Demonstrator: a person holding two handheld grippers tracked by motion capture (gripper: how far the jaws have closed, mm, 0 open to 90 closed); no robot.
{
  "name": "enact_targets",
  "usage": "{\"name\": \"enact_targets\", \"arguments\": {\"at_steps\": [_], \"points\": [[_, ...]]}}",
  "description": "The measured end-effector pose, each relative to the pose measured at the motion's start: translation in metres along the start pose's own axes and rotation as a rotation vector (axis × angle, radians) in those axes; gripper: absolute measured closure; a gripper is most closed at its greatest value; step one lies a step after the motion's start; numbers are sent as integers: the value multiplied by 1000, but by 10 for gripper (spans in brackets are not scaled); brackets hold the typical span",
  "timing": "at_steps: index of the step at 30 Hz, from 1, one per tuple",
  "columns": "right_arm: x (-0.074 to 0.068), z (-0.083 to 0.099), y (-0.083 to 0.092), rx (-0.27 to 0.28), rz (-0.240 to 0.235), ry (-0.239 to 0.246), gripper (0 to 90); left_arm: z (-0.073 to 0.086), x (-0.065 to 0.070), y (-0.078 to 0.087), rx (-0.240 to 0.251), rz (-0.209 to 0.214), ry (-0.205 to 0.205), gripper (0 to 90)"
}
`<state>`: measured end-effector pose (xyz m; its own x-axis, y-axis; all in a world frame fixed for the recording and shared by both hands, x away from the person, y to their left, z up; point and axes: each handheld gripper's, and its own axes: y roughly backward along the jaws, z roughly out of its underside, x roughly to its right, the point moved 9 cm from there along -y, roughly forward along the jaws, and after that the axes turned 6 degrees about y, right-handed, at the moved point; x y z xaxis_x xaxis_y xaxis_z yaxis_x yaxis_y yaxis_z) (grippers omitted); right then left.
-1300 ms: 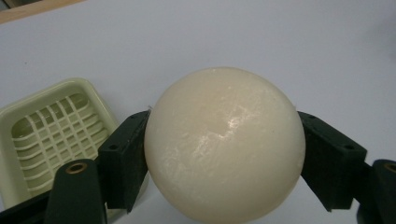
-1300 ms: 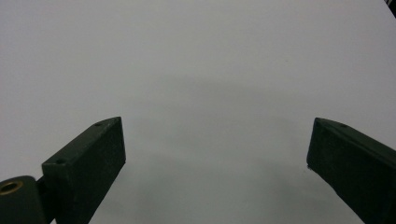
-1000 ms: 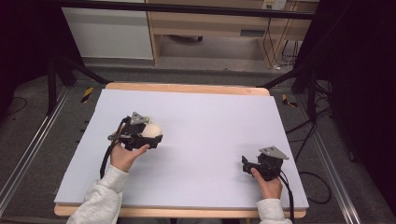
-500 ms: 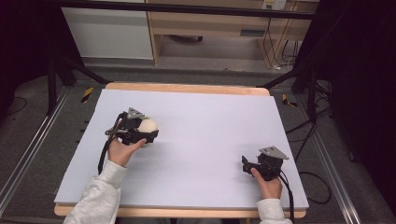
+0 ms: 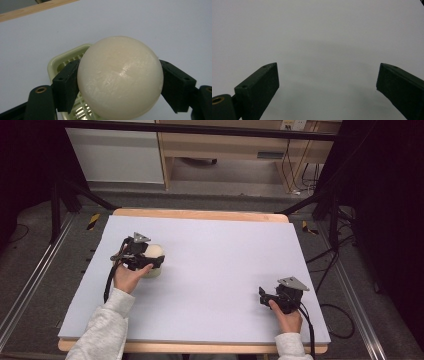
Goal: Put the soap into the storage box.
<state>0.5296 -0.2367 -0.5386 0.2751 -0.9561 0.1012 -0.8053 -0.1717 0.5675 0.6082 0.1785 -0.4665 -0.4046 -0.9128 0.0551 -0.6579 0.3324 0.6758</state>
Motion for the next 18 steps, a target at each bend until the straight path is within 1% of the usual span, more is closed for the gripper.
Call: {"name": "enact_targets", "arguments": {"at_steps": [1, 2, 7, 9, 10, 14, 17, 18], "points": [[0, 0, 0, 0, 0, 0, 49, 0, 0, 0, 0, 0, 0, 243], [0, 0, 0, 1, 1, 0, 49, 0, -2, -2, 4, -2, 11, 243], [0, 0, 0, 0, 0, -1, 49, 1, -9, -5, -9, -13, 12, 243], [0, 0, 0, 0, 1, 0, 49, 1, -12, -7, -7, -13, 25, 243], [0, 0, 0, 1, -2, -2, 49, 1, -14, -9, -6, -15, 39, 243], [0, 0, 0, 0, 0, -2, 49, 2, -19, -12, -21, -28, 32, 243], [0, 0, 0, 0, 0, -1, 49, 2, -20, -14, -20, -30, 39, 243], [0, 0, 0, -1, 0, -2, 49, 3, -23, -16, -29, -35, 38, 243]]}}
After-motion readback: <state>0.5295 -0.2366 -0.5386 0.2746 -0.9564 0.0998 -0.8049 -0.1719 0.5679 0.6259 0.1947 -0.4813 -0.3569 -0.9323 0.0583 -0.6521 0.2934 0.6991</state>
